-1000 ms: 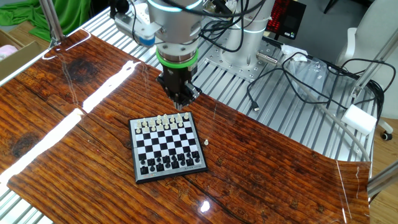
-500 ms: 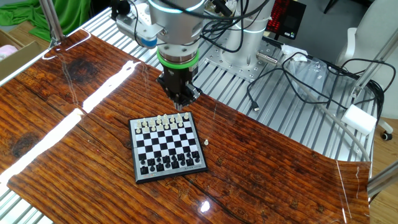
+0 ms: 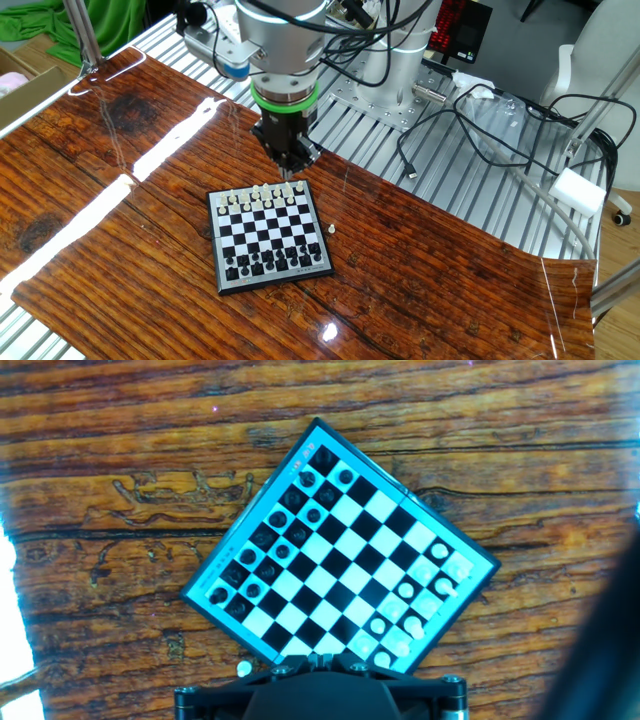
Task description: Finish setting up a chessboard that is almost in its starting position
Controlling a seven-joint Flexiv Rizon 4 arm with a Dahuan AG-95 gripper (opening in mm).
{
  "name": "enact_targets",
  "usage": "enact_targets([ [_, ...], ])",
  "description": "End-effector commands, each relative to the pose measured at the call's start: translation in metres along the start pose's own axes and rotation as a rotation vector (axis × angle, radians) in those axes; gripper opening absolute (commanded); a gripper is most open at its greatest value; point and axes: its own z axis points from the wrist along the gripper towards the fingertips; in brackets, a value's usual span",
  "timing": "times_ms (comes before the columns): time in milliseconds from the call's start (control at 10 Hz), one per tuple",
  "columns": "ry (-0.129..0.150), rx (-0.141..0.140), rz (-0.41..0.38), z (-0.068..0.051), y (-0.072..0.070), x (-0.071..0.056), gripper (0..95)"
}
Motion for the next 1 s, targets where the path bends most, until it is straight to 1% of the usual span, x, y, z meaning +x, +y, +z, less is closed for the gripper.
enact_targets([
  [100,0.01,-0.002,0.002,-0.0001,0.0004,0.0003,0.0],
  [500,0.012,-0.001,-0.026,0.0001,0.0005,0.0003,0.0],
  [900,0.014,0.0,-0.037,0.0014,0.0009,-0.0001,0.0],
  [1000,0.015,-0.001,-0.061,0.0014,0.001,-0.0001,0.0],
])
